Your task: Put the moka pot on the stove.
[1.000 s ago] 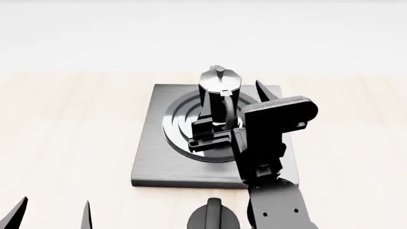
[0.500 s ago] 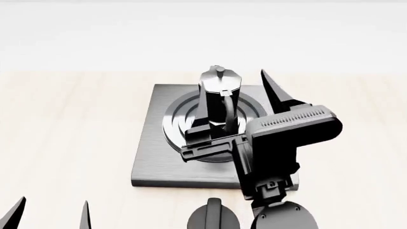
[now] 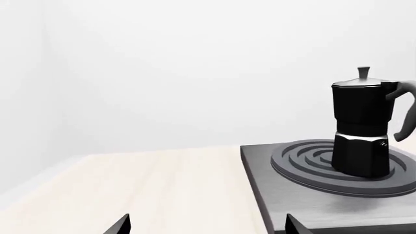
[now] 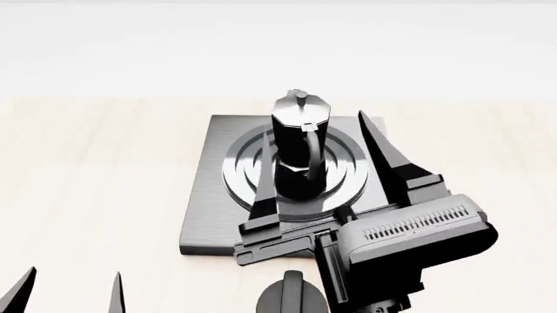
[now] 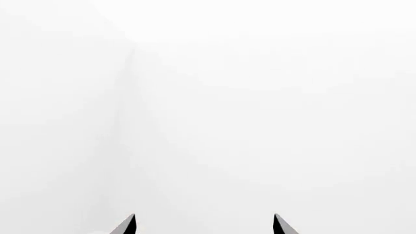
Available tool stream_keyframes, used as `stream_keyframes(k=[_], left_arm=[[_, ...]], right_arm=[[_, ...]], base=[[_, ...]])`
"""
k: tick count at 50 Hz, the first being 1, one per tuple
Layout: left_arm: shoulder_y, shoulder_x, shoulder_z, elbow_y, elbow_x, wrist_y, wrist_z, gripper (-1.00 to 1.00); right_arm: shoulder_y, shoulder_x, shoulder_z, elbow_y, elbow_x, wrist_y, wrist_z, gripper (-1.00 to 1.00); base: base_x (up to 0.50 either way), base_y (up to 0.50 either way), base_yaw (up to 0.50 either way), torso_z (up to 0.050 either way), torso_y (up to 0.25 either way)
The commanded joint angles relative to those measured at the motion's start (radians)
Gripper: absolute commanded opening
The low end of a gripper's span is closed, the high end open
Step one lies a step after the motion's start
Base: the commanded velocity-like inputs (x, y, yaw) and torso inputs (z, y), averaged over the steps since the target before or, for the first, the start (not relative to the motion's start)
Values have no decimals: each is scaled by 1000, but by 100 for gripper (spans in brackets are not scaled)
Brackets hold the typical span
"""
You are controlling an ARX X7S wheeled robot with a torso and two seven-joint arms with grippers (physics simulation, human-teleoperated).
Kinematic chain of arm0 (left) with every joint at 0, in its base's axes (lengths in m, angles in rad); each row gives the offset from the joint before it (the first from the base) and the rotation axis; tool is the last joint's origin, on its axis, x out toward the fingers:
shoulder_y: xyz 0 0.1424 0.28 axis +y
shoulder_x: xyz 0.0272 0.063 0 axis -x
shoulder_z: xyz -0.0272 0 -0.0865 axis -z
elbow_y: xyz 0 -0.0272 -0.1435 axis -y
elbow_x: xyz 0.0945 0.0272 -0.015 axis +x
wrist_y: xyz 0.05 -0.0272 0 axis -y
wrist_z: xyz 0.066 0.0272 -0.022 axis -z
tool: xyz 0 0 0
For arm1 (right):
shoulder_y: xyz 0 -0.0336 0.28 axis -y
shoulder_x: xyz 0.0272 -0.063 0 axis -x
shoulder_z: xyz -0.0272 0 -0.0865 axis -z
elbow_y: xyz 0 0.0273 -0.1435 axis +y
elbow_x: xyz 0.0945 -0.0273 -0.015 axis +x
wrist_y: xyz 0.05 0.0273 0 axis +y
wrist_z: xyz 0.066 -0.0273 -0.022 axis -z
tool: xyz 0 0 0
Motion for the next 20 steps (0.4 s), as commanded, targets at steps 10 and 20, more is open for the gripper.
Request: stream_keyframes(k=[10, 20], left_arm=[[0, 7, -10, -16, -36, 22, 20, 100], [-1, 6, -9, -23, -38, 29, 20, 100]], right_arm=[[-90, 37, -8, -159, -18, -15, 22, 100], [-124, 49, -8, -202, -28, -21, 38, 100]], base=[[0, 0, 0, 0, 0], [0, 0, 0, 0, 0]])
